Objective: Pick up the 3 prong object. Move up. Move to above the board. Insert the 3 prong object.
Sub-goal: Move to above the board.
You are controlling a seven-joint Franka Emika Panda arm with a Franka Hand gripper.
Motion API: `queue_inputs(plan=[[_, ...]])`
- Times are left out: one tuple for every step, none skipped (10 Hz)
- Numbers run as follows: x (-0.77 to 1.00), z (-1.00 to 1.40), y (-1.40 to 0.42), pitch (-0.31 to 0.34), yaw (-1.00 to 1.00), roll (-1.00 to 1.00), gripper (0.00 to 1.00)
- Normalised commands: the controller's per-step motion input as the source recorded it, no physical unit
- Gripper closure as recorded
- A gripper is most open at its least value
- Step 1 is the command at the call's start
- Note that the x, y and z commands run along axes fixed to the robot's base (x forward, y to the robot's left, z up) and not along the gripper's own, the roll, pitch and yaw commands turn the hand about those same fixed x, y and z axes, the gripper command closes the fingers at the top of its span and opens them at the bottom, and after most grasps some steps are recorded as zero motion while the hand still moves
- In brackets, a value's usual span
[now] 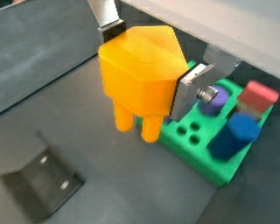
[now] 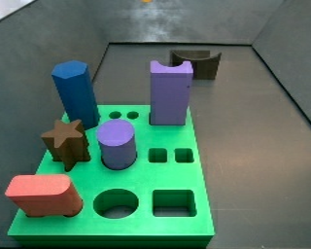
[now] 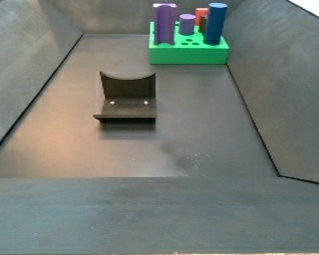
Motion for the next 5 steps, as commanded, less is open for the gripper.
queue_inputs(plan=[[0.18,0.28,-1.0,0.118,0.0,0.0,1.0],[0.19,0.28,-1.0,0.117,0.0,0.0,1.0],[0.21,0.29,-1.0,0.121,0.01,0.01,1.0],[0.22,0.25,-0.86,0.126,0.01,0.0,1.0],[0.17,0.19,-0.61,0.127,0.01,0.0,1.0]])
